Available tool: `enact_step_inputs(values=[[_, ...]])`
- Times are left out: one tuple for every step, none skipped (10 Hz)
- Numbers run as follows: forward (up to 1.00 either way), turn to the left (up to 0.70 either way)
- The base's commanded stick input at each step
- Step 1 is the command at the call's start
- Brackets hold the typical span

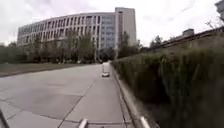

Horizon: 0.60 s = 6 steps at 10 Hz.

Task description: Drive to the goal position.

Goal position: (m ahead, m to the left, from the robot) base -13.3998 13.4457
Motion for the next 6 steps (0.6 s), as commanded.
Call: enact_step_inputs(values=[[0.70,0.35],[0.70,0.35],[0.70,0.35],[0.70,0.35],[0.70,0.35],[0.70,0.35]])
